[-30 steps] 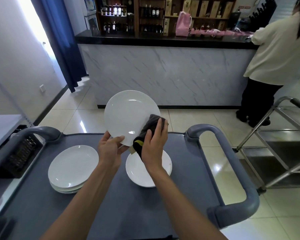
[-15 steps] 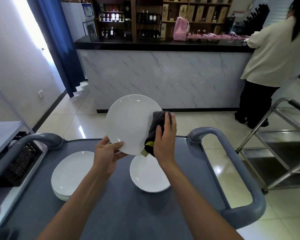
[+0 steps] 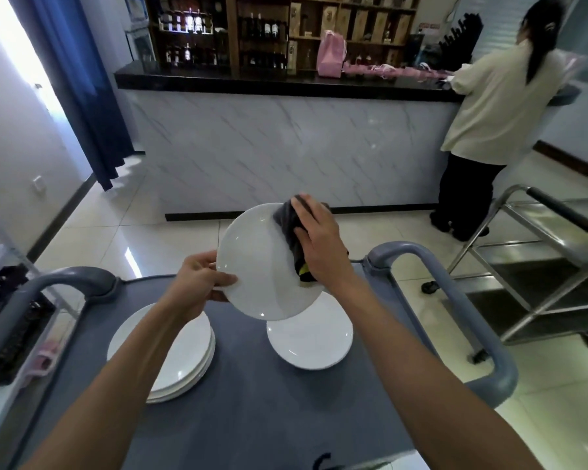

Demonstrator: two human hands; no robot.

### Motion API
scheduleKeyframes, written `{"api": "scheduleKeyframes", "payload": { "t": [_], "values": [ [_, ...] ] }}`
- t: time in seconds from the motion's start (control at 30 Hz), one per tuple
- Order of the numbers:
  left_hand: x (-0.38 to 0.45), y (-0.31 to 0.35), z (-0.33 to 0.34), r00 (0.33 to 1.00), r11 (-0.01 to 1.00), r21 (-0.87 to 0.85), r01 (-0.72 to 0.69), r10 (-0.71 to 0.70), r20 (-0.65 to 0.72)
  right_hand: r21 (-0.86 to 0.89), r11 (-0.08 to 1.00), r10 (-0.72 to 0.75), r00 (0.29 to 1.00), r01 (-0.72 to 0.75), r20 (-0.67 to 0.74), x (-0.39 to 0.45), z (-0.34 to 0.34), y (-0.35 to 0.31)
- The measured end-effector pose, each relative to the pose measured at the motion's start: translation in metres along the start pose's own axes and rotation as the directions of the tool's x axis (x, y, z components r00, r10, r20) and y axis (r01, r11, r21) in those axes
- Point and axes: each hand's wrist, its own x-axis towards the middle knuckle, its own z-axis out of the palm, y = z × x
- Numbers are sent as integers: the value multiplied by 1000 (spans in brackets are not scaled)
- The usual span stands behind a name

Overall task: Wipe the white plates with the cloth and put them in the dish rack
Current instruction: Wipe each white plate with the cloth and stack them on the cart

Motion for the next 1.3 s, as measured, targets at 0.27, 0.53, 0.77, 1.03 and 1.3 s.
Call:
{"api": "scheduleKeyframes", "payload": {
  "t": [0.27,0.53,0.77,1.03,1.3],
  "values": [
    [12,6,-29,987,982,159,-104,83,136,-117,975,-189,982,189,5,-1,27,-35],
    [11,-6,-55,991,988,94,-124,118,64,22,998,66,996,-64,-57,-8,38,-38],
    [11,-4,-62,992,989,88,-121,120,25,109,988,103,994,-108,47,2,39,-29],
    [13,-11,-56,991,984,127,-121,127,-35,227,960,140,984,-161,107,10,41,-16],
    [23,-7,-53,990,975,191,-114,128,-63,291,927,181,961,-238,212,17,42,-3]
  ]
}}
